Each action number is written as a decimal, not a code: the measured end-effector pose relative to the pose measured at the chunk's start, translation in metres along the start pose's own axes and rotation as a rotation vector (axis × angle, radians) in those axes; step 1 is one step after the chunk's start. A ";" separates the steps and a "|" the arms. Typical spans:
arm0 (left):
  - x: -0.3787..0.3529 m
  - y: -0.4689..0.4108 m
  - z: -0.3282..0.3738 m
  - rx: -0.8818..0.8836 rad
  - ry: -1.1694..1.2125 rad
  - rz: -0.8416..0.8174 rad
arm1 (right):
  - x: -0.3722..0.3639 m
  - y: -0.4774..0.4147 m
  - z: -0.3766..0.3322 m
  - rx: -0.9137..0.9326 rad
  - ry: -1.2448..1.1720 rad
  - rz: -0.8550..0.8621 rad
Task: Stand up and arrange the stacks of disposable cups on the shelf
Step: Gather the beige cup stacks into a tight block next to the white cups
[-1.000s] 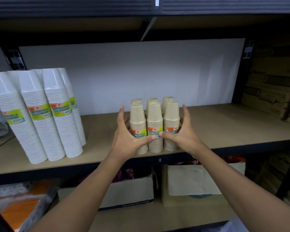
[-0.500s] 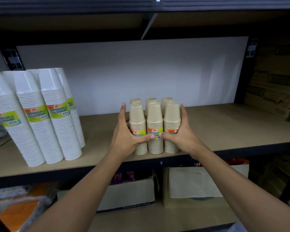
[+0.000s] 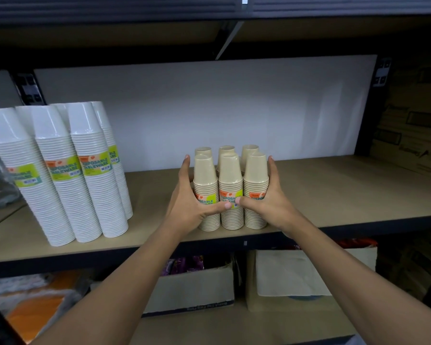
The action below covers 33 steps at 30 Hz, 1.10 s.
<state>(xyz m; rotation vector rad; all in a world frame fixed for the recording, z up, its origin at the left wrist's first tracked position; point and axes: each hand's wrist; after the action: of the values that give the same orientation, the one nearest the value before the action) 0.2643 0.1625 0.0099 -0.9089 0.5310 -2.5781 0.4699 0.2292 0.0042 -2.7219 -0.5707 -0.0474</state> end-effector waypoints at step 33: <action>0.069 0.020 -0.038 0.011 -0.038 0.088 | -0.090 -0.004 -0.010 0.021 -0.002 0.023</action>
<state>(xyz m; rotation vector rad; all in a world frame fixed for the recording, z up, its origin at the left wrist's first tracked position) 0.1932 0.1237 0.0091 -0.9087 0.5334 -2.4780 0.3862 0.1950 0.0053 -2.7079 -0.5369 -0.0329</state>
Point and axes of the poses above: each hand's wrist, its own y-axis away from the middle knuckle, its own x-axis out of the back of the hand, z = x × y, and after that the axes turned 9 degrees about -y, right-handed
